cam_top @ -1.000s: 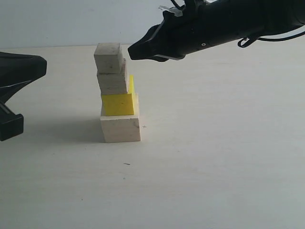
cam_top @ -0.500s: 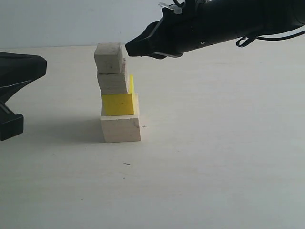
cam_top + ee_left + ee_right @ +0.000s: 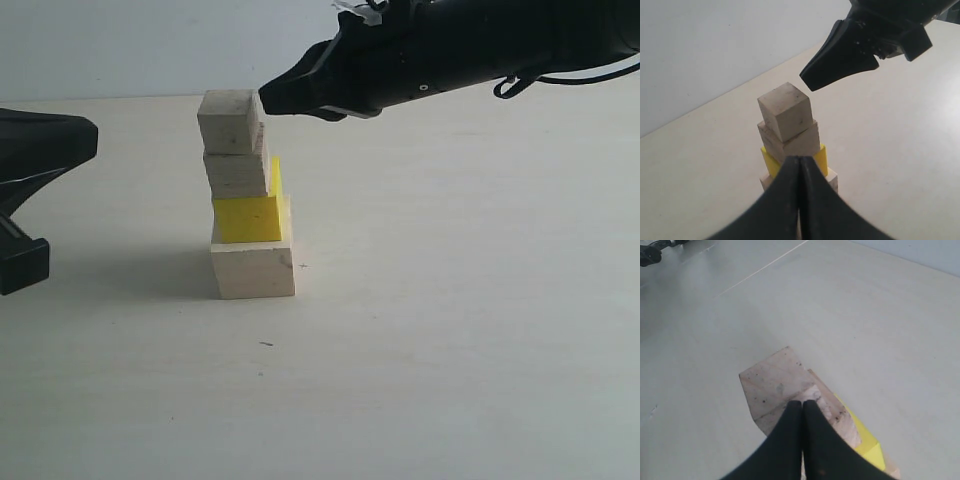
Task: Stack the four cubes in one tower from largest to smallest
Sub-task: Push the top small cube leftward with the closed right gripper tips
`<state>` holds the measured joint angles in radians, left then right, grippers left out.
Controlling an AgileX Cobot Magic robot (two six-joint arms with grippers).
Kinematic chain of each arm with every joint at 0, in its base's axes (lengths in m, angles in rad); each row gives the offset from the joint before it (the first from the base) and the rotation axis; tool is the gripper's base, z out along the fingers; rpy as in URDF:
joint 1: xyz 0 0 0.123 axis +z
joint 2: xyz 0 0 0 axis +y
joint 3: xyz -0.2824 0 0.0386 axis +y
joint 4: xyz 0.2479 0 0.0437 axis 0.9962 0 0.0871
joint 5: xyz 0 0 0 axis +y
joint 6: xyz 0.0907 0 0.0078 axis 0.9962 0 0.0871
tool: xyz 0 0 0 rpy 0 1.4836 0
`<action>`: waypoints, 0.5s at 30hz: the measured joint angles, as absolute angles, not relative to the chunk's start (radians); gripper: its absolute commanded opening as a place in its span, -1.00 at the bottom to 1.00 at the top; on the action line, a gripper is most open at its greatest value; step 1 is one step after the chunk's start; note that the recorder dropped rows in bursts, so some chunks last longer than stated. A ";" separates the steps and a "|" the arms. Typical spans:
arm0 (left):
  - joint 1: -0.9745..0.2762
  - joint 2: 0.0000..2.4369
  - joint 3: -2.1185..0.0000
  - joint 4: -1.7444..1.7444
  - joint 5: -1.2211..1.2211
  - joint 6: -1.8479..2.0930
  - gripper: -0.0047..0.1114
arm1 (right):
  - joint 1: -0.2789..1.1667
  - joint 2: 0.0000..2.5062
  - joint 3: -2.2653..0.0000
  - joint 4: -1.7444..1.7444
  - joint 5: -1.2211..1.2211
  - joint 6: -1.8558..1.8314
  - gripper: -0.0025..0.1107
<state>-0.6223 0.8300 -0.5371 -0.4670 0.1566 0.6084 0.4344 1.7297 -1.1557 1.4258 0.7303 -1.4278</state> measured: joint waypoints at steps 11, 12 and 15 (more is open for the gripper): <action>-0.622 0.830 -0.537 -0.467 0.155 0.608 -0.92 | 0.434 1.730 -1.156 1.445 0.730 -1.430 -0.96; -0.622 0.830 -0.537 -0.467 0.155 0.608 -0.92 | 0.434 1.734 -1.156 1.450 0.730 -1.432 -0.96; -0.622 0.830 -0.537 -0.467 0.155 0.608 -0.92 | 0.434 1.751 -1.156 1.452 0.730 -1.432 -0.96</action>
<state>-0.6223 0.8300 -0.5371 -0.4670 0.1547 0.6084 0.4344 1.7509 -1.1557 1.4518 0.7303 -1.4322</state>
